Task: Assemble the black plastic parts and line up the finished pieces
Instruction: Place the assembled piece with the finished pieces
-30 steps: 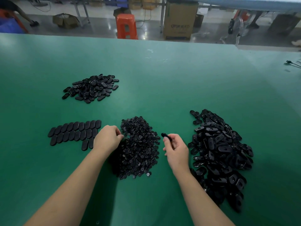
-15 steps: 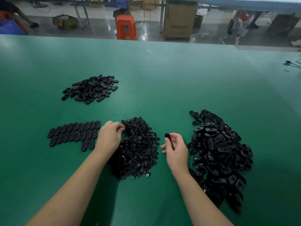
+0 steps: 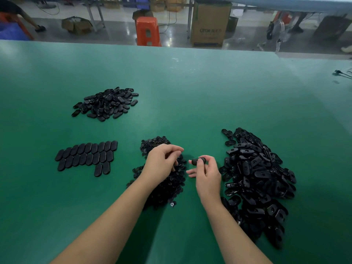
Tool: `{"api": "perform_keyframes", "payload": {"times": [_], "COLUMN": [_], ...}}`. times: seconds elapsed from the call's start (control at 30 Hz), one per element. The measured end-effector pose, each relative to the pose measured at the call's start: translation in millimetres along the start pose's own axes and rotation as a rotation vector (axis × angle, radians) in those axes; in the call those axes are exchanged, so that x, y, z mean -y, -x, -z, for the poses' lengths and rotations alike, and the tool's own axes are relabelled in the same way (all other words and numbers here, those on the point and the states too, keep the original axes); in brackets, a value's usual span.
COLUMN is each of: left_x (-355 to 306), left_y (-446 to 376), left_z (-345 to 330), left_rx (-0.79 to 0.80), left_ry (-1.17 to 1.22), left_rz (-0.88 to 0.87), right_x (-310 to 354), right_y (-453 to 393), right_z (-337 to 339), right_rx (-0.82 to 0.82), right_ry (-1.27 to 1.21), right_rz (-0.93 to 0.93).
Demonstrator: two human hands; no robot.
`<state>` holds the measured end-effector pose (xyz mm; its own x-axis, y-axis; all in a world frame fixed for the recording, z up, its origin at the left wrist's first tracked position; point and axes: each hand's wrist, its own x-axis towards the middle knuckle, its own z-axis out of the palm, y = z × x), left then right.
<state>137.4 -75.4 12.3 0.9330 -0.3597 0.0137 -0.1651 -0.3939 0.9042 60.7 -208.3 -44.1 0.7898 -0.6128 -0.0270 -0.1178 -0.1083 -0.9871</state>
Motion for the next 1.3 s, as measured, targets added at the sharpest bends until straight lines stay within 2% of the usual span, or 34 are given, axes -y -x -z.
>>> {"api": "perform_keyframes", "payload": {"times": [0.17, 0.27, 0.53, 0.97, 1.3], "left_x": [-1, -4, -1, -2, -4], "left_y": [2, 3, -1, -8, -9], "left_z": [-14, -20, -35, -44, -49], "left_rx": [0.015, 0.022, -0.009, -0.044, -0.067], "left_ry": [0.267, 0.330, 0.071, -0.030, -0.115], "left_rz": [0.122, 0.140, 0.129, 0.221, 0.194], "right_x": [1, 0, -2, -8, -3], "right_y": [0, 0, -1, -3, -1], "right_z": [-1, -1, -1, -2, 2], "right_rx": [-0.012, -0.013, -0.060, -0.012, -0.009], "right_ry": [-0.038, -0.023, 0.015, 0.114, 0.172], "right_rz": [-0.014, -0.006, 0.028, 0.006, 0.034]}}
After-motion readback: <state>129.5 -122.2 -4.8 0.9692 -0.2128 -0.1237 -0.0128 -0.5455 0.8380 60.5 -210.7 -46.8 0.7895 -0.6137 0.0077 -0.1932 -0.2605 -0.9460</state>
